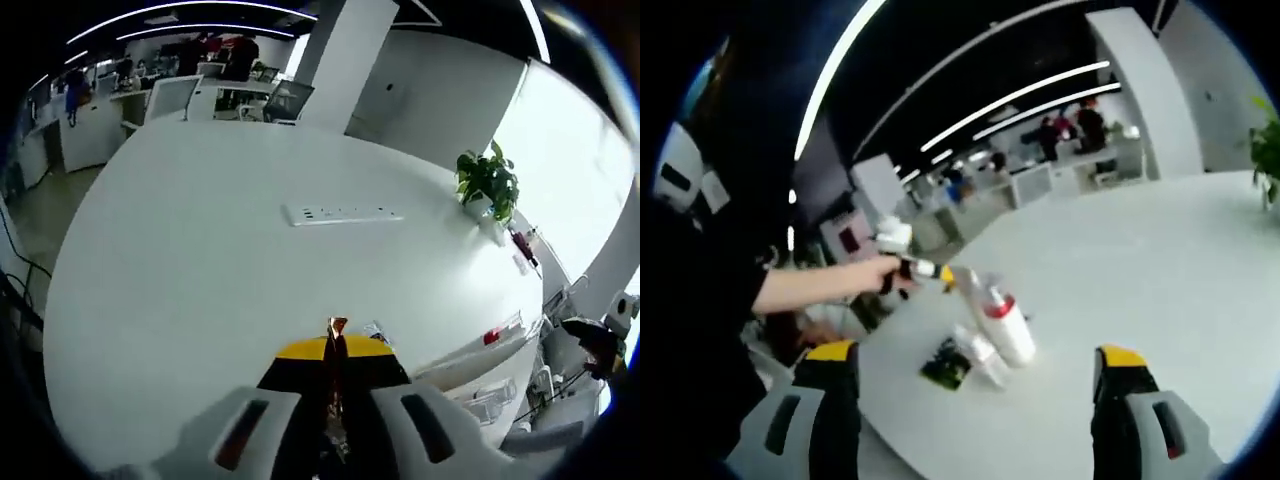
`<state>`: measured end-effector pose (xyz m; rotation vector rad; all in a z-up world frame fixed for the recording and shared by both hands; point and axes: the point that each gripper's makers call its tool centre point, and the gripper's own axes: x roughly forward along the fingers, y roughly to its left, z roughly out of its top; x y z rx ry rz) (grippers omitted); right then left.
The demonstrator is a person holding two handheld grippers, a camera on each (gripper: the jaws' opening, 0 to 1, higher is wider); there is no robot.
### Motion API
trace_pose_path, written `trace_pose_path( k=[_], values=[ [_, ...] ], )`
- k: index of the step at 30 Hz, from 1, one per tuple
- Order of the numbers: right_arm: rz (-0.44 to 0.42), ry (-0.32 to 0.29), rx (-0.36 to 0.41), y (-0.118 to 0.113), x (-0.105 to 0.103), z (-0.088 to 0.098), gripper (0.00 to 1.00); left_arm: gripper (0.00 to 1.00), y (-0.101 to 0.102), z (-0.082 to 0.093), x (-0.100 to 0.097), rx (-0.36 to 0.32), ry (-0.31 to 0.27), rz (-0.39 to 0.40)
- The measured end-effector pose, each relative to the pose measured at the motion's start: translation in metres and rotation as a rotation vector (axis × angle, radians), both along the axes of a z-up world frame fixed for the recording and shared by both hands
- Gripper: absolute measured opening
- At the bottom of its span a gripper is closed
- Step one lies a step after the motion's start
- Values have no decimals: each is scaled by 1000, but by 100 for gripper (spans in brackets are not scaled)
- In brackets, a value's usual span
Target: Arrange the skincare products in the storage area until every visible bottle or jar stands upright without overlapping.
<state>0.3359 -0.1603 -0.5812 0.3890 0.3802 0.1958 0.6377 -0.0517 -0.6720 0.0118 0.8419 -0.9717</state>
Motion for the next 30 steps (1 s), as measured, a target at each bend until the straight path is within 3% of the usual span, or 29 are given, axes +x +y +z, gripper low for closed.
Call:
trace_pose_path(
  k=[2,5,10,12,18,21,22,25,30],
  values=[
    [10,-6,-4,4,1,2,99,8,2,5,-4,-15,5,9],
    [36,-17,-5,16,5,5,99,8,0,23,-19,-109,57,29],
    [77,-30,-7,35,8,10,99,8,3,52,-37,-214,88,54],
    [81,-38,-3,38,8,12,99,8,2,68,-44,-284,132,75],
    [120,-54,-7,53,6,17,99,8,10,106,-57,-373,120,90],
    [170,-10,-88,62,3,11,99,8,11,129,-70,-464,175,98],
    [181,-5,-99,66,3,10,99,8,13,133,-72,-465,155,94],
    [193,-16,-95,71,4,15,99,8,15,157,-90,-551,189,96],
    [214,-36,-99,80,3,25,99,8,22,172,-109,-588,197,86]
  ],
)
